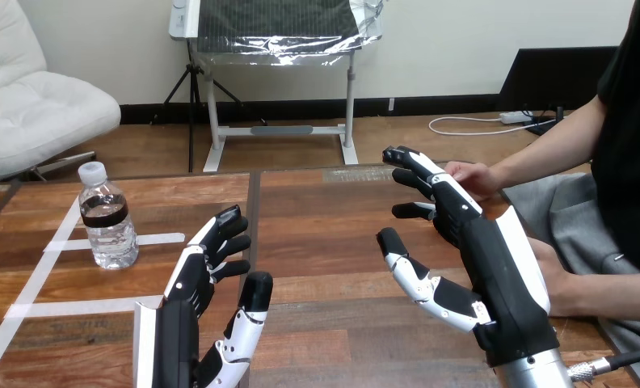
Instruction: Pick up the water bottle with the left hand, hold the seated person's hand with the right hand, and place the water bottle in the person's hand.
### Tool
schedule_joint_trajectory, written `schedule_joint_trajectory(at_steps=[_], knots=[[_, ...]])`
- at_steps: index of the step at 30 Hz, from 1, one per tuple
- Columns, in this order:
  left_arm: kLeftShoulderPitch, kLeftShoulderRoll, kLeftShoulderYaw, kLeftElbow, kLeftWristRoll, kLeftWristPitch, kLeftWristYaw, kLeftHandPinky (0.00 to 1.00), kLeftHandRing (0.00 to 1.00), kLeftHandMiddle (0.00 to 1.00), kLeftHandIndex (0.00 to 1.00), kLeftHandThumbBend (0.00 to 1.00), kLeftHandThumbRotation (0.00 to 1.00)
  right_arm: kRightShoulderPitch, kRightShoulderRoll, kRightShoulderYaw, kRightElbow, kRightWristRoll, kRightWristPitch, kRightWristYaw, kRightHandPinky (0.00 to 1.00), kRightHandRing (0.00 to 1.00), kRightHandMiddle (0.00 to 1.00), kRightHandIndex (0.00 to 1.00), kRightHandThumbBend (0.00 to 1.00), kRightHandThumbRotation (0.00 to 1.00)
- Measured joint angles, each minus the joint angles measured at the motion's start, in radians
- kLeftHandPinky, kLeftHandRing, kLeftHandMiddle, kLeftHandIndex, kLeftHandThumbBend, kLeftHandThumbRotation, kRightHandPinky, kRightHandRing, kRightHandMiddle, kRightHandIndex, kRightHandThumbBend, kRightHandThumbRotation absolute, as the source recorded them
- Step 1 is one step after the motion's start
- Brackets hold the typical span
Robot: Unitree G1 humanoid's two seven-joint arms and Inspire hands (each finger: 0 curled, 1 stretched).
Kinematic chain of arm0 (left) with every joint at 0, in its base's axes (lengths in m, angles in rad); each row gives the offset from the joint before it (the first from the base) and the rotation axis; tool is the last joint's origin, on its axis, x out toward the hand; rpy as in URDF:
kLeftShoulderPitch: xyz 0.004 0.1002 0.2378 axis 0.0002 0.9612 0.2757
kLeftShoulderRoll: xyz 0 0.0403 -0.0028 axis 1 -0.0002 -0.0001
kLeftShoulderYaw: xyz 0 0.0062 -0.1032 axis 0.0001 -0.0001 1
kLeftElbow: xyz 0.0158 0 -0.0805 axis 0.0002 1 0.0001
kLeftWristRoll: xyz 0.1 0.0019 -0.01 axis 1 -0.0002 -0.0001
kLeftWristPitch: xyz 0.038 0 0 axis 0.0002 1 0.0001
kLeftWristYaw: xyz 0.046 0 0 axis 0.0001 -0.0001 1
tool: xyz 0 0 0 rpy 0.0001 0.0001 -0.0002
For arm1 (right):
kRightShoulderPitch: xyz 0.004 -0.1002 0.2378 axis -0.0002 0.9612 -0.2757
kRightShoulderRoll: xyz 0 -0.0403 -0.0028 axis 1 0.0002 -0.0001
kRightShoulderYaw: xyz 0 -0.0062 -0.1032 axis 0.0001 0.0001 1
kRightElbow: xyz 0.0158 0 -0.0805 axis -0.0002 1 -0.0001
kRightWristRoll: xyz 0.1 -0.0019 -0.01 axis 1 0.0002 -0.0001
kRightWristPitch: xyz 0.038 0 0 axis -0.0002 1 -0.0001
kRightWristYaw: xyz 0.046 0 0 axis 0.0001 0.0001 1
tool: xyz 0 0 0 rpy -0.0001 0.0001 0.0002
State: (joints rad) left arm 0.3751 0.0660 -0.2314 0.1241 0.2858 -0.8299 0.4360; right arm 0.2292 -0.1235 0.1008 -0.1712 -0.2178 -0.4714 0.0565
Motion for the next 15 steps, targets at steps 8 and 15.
schedule_joint_trajectory(at_steps=[8, 15], knots=[[0.000, 0.000, 0.004, 0.000, 0.012, -0.003, 0.011, 0.65, 0.75, 0.79, 0.80, 0.49, 0.65, 0.000, 0.000, 0.000, 0.000, -0.001, 0.000, 0.000, 0.72, 0.88, 0.93, 0.86, 0.25, 0.00], [0.000, 0.000, 0.013, -0.003, 0.045, -0.015, 0.047, 0.64, 0.76, 0.80, 0.79, 0.49, 0.61, 0.000, 0.001, 0.000, 0.000, -0.001, 0.000, 0.000, 0.71, 0.87, 0.93, 0.86, 0.25, 0.00]])
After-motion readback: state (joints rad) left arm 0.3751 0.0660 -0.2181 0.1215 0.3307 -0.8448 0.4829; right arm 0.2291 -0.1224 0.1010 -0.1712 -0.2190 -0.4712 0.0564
